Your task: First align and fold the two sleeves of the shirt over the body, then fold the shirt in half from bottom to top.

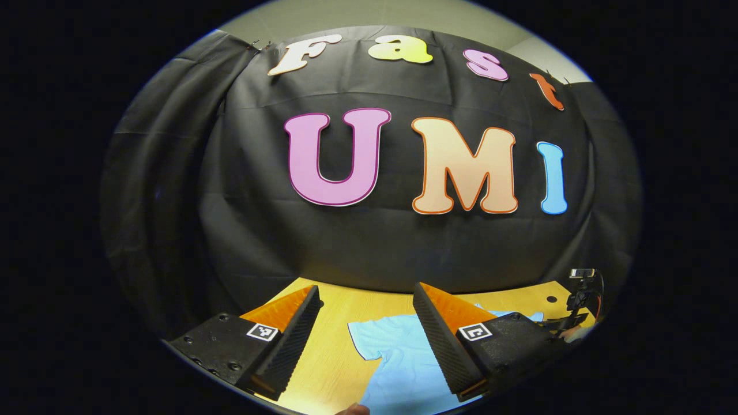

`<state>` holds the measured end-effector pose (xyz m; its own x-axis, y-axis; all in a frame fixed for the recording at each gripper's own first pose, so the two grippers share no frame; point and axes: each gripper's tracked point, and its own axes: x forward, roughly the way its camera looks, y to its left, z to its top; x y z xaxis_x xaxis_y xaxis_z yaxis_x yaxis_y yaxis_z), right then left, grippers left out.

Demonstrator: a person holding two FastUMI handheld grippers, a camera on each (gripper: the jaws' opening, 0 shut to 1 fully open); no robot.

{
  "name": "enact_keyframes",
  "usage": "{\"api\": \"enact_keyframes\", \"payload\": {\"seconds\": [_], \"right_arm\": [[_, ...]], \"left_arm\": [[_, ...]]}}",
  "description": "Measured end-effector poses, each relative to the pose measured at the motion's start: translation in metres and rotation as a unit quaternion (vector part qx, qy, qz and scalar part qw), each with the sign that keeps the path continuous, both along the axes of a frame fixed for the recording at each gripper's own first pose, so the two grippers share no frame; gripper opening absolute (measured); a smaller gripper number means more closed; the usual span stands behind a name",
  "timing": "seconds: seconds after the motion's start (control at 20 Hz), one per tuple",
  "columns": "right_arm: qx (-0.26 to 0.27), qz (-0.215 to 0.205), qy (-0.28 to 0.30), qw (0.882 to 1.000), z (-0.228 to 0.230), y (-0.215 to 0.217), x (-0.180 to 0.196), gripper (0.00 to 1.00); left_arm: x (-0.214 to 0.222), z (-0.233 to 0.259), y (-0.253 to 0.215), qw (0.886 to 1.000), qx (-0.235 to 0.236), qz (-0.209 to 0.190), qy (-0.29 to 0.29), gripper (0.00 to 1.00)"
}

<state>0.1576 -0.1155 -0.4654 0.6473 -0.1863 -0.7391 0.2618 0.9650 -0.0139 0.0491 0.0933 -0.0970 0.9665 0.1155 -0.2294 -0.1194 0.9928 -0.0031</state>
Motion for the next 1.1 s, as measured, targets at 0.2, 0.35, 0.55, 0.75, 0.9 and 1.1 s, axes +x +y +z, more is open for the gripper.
{"api": "enact_keyframes", "payload": {"seconds": [0.2, 0.35, 0.55, 0.75, 0.9, 1.1], "right_arm": [[0.002, 0.019, -0.013, 1.000, 0.003, 0.010, 0.003, 0.10], [0.030, 0.018, -0.010, 0.999, 0.005, 0.022, 0.003, 0.03], [0.057, 0.019, -0.044, 0.997, 0.030, 0.041, 0.015, 0.00], [0.097, 0.025, -0.059, 0.993, 0.049, 0.072, 0.018, 0.02], [0.119, 0.043, -0.065, 0.990, 0.055, 0.102, 0.017, 0.02], [0.166, 0.040, -0.072, 0.983, 0.055, 0.143, 0.022, 0.02]], "left_arm": [[-0.004, -0.001, 0.001, 1.000, 0.000, -0.001, 0.000, 0.97], [-0.007, 0.001, 0.003, 1.000, -0.001, 0.001, 0.000, 0.97], [-0.009, 0.000, 0.007, 1.000, -0.001, 0.003, 0.001, 0.97], [-0.013, -0.005, 0.007, 1.000, -0.015, 0.002, 0.009, 0.96], [-0.013, -0.005, 0.009, 1.000, -0.016, 0.001, 0.009, 0.97], [-0.014, -0.008, 0.015, 1.000, -0.015, -0.001, 0.015, 0.98]]}}
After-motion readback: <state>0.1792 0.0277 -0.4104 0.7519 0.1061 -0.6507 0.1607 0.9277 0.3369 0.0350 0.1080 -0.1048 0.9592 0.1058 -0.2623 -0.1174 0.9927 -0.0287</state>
